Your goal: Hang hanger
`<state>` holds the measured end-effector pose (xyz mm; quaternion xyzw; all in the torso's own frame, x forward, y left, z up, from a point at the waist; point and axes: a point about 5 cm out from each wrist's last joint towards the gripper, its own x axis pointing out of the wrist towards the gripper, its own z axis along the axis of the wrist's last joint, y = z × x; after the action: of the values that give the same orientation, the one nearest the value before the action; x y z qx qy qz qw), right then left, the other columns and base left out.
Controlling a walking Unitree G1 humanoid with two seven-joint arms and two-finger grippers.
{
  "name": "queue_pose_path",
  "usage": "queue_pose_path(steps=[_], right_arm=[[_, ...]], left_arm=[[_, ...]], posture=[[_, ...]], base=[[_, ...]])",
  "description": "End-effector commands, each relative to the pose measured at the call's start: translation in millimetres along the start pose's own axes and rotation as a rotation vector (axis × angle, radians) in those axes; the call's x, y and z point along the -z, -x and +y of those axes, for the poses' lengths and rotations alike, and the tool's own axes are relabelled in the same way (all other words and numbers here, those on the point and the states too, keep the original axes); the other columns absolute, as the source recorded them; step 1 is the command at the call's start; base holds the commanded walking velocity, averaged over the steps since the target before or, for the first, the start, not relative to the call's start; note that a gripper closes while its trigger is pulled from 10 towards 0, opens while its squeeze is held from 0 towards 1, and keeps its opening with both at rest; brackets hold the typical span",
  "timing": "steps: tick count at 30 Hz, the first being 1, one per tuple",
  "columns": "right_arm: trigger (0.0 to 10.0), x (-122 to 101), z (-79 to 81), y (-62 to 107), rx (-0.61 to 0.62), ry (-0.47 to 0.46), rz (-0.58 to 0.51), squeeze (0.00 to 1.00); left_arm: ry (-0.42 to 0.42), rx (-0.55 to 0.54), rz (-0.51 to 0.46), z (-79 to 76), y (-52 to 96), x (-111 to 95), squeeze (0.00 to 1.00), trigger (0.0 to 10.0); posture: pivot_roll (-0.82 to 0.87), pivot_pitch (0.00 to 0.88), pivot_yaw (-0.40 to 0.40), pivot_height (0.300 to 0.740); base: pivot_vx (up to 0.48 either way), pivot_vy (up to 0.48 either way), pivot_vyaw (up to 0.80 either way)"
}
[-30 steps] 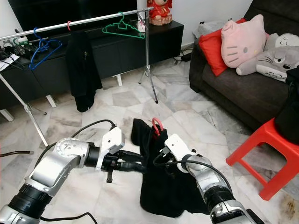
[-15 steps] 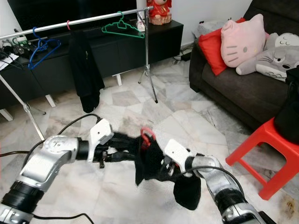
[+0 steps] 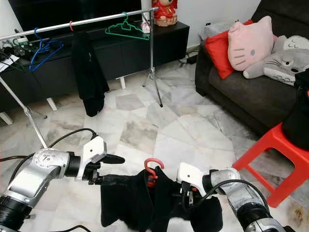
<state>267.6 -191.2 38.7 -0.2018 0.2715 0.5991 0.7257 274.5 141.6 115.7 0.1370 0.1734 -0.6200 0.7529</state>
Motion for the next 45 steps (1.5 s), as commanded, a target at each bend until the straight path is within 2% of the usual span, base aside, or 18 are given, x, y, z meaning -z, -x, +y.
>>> queue_pose_path(steps=[1,7,8,9,10,11,13,14,15,19,26,37,38,39,40,41,45], right_arm=[[0.0,-10.7,-0.3,-2.2,-0.017,0.039,-0.051,0.0],[0.0,-11.0,3.0,-5.2,-0.051,0.048,-0.049,0.0],[0.0,-12.3,3.6,-5.5,-0.063,0.051,-0.055,0.0],[0.0,-13.8,4.4,-5.8,-0.08,0.054,-0.063,0.0],[0.0,-14.4,4.6,-5.9,-0.085,0.054,-0.067,0.0],[0.0,-15.9,4.7,-6.3,-0.089,0.056,-0.075,0.0],[0.0,-19.3,4.5,-7.2,-0.095,0.058,-0.093,0.0],[0.0,-20.4,4.3,-7.5,-0.096,0.057,-0.099,0.0],[0.0,-22.0,4.1,-8.0,-0.1,0.061,-0.105,0.0],[0.0,-28.5,2.3,-9.6,-0.11,0.077,-0.119,0.0],[0.0,-32.9,-0.9,-10.3,-0.096,0.089,-0.124,0.0],[0.0,-46.5,-7.2,-12.3,-0.075,0.124,-0.145,0.0],[0.0,-46.9,-7.4,-12.4,-0.076,0.128,-0.145,0.0],[0.0,-46.9,-7.4,-12.4,-0.077,0.129,-0.144,0.0],[0.0,-47.0,-7.4,-12.5,-0.077,0.13,-0.144,0.0],[0.0,-47.4,-7.5,-13.0,-0.077,0.131,-0.145,0.0],[0.0,-47.6,-7.6,-13.2,-0.076,0.13,-0.146,0.0]], left_arm=[[0.002,0.025,0.026,-1.3,-2.7,6.4,0.0,10.0],[0.002,0.092,0.049,-7.0,-8.4,10.8,0.0,10.0],[-0.005,0.086,0.056,-6.0,-10.2,11.5,0.04,10.0],[-0.013,0.078,0.066,-4.5,-12.8,12.7,0.15,10.0],[-0.014,0.078,0.069,-3.9,-13.8,13.4,0.16,10.0],[-0.014,0.074,0.06,-3.3,-15.7,13.1,0.35,10.0],[-0.012,0.06,0.039,-1.7,-19.7,11.7,0.39,10.0],[-0.01,0.054,0.036,-1.2,-20.8,11.3,0.39,10.0],[-0.016,0.051,0.044,-0.9,-22.5,12.1,0.0,10.0],[-0.014,0.038,0.06,1.4,-27.8,15.3,0.0,10.0],[0.043,0.107,0.064,-6.4,-30.1,21.1,0.0,10.0],[0.066,0.099,0.093,-7.1,-34.3,29.4,0.0,10.0],[0.07,0.094,0.093,-6.5,-35.0,30.2,0.0,6.7],[0.071,0.092,0.094,-6.3,-35.2,30.5,0.0,6.7],[0.073,0.086,0.094,-5.8,-35.2,31.1,0.0,4.0],[0.081,0.076,0.096,-4.8,-35.1,32.3,0.0,0.0],[0.094,0.078,0.09,-5.1,-35.6,32.8,0.0,0.0]], posture=[[-0.06,0.0,-0.017,0.727],[-0.06,0.0,-0.022,0.727],[-0.06,0.0,-0.022,0.727],[-0.06,0.0,-0.025,0.727],[-0.06,0.0,-0.025,0.727],[-0.06,0.0,-0.025,0.727],[-0.06,0.0,-0.025,0.727],[-0.06,0.0,-0.025,0.727],[-0.06,0.0,-0.025,0.727],[-0.07,0.0,-0.027,0.727],[-0.07,0.0,-0.028,0.727],[-0.07,0.0,-0.03,0.727],[-0.07,0.0,-0.031,0.727],[-0.07,0.0,-0.031,0.727],[-0.07,0.0,-0.031,0.727],[-0.07,0.0,-0.031,0.727],[-0.07,0.0,-0.032,0.727]], base=[[0.0,0.0,0.0],[0.0,0.0,0.0],[0.0,0.0,0.0],[0.0,0.0,0.0],[0.0,0.0,0.0],[0.0,0.0,0.0],[0.0,0.0,0.0],[0.0,0.0,0.0],[0.0,0.0,0.0],[0.0,0.0,0.0],[0.0,0.0,0.0],[0.0,0.0,0.0],[0.0,0.0,0.0],[0.0,0.0,0.0],[0.0,0.0,0.0],[0.0,0.0,0.0],[0.0,0.0,0.0]])
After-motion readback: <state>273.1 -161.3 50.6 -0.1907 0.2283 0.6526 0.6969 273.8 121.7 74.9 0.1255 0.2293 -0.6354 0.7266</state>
